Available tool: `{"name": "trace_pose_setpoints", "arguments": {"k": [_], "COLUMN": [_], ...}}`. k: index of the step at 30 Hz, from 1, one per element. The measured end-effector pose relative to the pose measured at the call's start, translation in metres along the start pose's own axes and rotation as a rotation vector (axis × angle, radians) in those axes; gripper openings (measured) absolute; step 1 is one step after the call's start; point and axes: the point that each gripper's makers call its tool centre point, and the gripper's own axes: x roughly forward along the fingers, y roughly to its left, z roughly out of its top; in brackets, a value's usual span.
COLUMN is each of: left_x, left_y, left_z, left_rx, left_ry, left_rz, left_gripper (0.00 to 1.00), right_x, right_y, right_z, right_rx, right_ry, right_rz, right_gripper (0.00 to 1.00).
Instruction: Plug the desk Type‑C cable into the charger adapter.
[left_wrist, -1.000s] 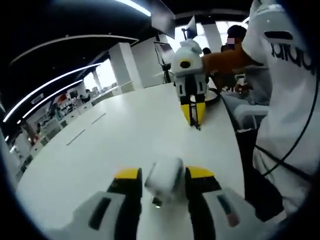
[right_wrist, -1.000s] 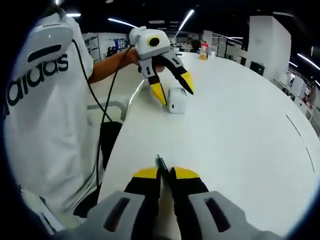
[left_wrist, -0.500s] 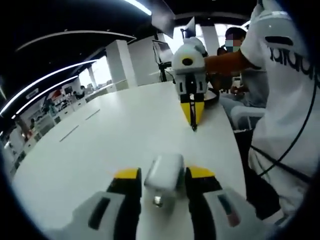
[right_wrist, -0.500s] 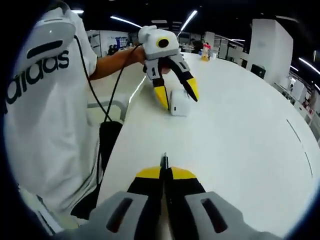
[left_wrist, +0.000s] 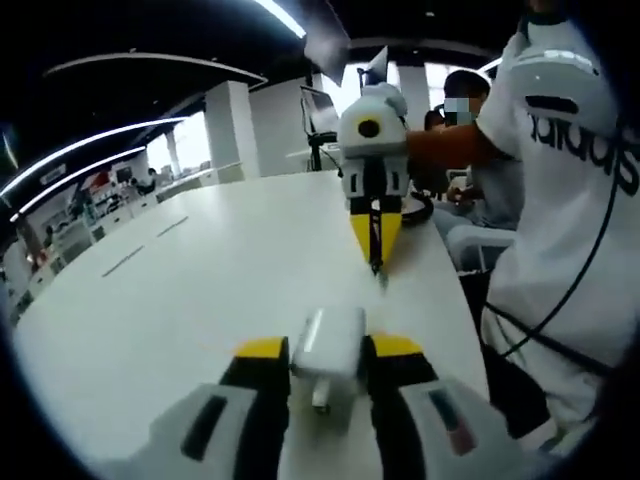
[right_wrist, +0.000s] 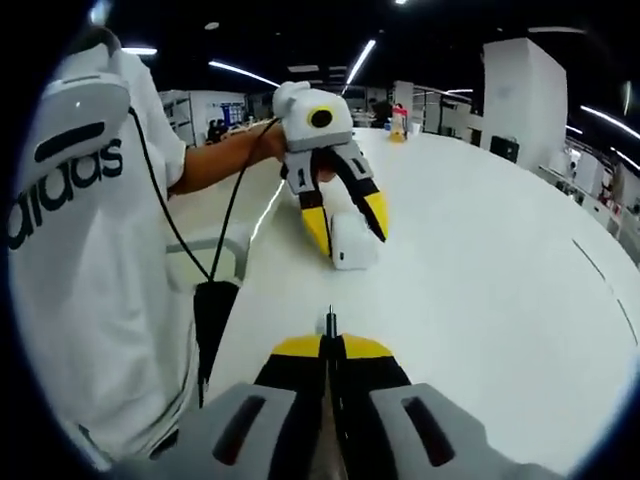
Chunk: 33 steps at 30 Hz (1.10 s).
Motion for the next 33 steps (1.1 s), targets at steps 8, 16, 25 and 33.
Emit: {"name": "trace_pose_setpoints", "arguments": {"k": [8, 16, 25, 33], "left_x": [0.000, 0.002, 0.004, 0.005], "left_y": [0.000, -0.010, -0.017, -0.020], "left_z": [-0.001, 0.000, 0.001, 0.001], "left_rx": [-0.041, -0.029, -0.054, -0.054], "left_ry": [0.000, -0.002, -0.012, -0.004], "left_rz": [-0.024, -0.068, -0.093, -0.105], "left_gripper": [0.26, 0.26, 0.26, 0.26], "right_x": [0.014, 0.026, 0.034, 0.034], "right_y": [-0.002, -0.003, 0.002, 0.005], "right_z": [0.012, 0.021, 0.024, 0.022], "right_rx": [0.012, 0.000, -0.022, -0.061], "right_ry": [-0.023, -0.023, -0.009, 0.017], "right_rz": [-0.005, -0.001, 0.019, 0.025], "right_gripper": [0.02, 0.02, 0.02, 0.02]}}
